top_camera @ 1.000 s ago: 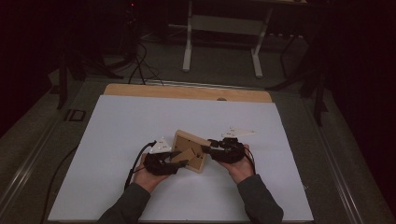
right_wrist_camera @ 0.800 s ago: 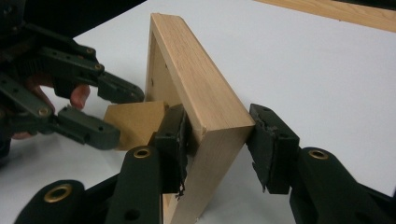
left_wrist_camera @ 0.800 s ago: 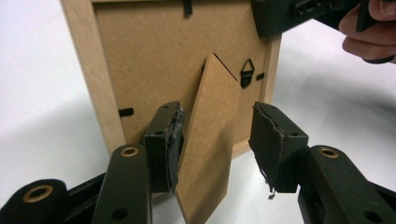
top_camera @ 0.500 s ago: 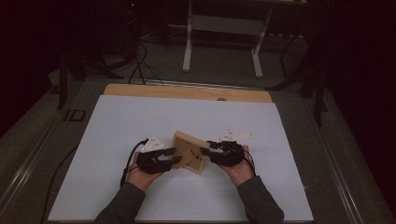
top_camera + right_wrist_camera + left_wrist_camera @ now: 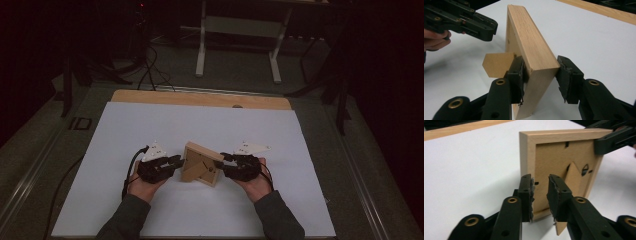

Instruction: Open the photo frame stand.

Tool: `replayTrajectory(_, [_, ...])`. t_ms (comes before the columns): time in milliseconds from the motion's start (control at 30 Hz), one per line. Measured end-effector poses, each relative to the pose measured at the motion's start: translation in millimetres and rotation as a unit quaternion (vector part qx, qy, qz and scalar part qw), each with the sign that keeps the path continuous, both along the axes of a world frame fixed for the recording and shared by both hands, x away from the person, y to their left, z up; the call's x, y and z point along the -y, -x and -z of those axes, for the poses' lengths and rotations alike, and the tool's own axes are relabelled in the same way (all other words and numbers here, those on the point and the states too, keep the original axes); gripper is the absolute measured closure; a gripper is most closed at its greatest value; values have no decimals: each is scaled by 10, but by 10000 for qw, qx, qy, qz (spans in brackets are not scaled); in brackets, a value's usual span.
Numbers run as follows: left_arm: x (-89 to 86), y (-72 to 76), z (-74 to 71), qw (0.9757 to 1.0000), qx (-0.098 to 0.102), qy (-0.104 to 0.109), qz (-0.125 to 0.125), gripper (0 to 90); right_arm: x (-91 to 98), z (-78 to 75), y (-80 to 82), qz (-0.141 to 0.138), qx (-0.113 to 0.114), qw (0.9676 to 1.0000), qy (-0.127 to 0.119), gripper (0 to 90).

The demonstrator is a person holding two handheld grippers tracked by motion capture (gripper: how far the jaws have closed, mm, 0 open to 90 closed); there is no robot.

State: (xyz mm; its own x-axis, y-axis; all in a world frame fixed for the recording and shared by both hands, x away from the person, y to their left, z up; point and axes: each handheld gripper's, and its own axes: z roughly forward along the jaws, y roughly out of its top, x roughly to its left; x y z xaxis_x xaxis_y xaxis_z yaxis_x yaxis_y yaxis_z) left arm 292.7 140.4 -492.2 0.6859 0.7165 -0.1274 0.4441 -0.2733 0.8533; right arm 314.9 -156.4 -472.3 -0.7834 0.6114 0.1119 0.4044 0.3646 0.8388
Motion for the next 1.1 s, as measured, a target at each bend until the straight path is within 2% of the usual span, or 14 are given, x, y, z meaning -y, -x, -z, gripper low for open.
replayTrajectory(333, [47, -3, 25, 9998, -36, -183, 90, 833, -23, -9, 63, -102, 97, 9999, 33, 590])
replayTrajectory(500, [51, 13, 24, 9997, -34, -194, 140, 851, -38, -18, 104, -181, 147, 9997, 76, 591])
replayTrajectory(733, [87, 60, 56, 9991, -80, -280, 313, 883, -65, -28, 155, -268, 233, 9993, 148, 592])
replayTrajectory(800, [102, 82, 71, 9986, -111, -360, 376, 894, -74, -30, 172, -287, 253, 9991, 173, 593])
replayTrajectory(1100, [109, 159, 90, 9981, -127, -344, 498, 900, -129, -51, 267, -382, 432, 9976, 387, 594])
